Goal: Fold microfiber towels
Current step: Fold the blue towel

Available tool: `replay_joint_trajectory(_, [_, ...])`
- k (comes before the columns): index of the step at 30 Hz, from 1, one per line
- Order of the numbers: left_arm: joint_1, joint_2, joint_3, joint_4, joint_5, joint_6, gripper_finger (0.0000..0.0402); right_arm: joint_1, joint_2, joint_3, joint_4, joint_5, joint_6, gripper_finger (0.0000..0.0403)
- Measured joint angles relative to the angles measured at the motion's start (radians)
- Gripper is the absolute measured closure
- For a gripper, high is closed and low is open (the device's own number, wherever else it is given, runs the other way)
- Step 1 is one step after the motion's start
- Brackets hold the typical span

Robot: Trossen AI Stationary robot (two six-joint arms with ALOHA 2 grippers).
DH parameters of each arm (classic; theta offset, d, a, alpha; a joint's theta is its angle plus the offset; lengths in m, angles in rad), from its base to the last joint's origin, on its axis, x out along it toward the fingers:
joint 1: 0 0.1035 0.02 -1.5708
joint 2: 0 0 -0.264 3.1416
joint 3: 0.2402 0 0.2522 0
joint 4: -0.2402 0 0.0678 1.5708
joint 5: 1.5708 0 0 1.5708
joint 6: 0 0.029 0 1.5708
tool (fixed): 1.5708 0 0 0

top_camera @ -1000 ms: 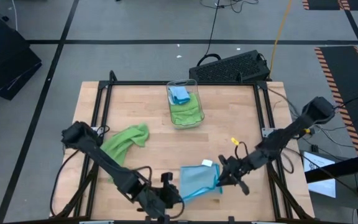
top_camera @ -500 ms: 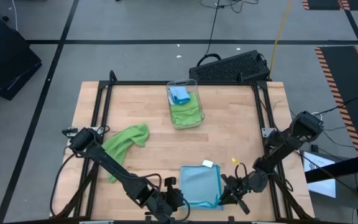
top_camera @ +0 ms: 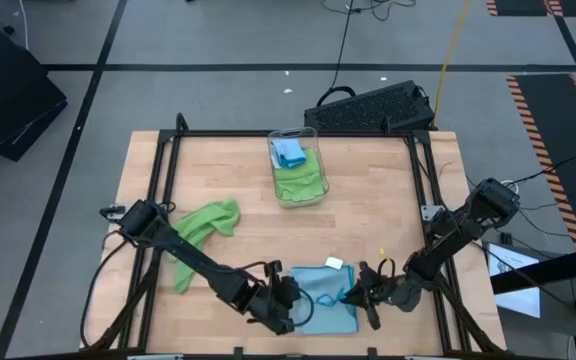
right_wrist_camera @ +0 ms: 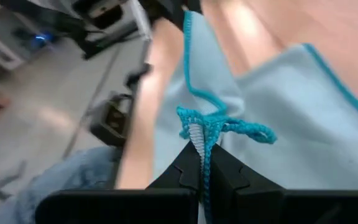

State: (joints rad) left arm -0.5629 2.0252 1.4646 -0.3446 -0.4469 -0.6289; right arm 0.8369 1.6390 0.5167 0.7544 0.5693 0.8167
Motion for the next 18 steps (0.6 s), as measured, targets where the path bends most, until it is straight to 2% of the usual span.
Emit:
replay_joint_trajectory(5, [0.023,0.001,-0.037,0.018,0.001,-0.04,0.0385,-0.005,0.0,0.0,-0.094,0.055,0.053,0.0398])
replay_joint_trajectory(11, [0.048,0.001,-0.086,0.125,-0.002,-0.024,0.0396,-0.007,0.0,0.0,-0.139,0.103,0.059,0.0398])
replay_joint_trajectory(18, [0.067,0.001,-0.12,0.133,-0.007,-0.045,0.0376,-0.006,0.0,0.0,-0.166,0.115,0.099,0.0388])
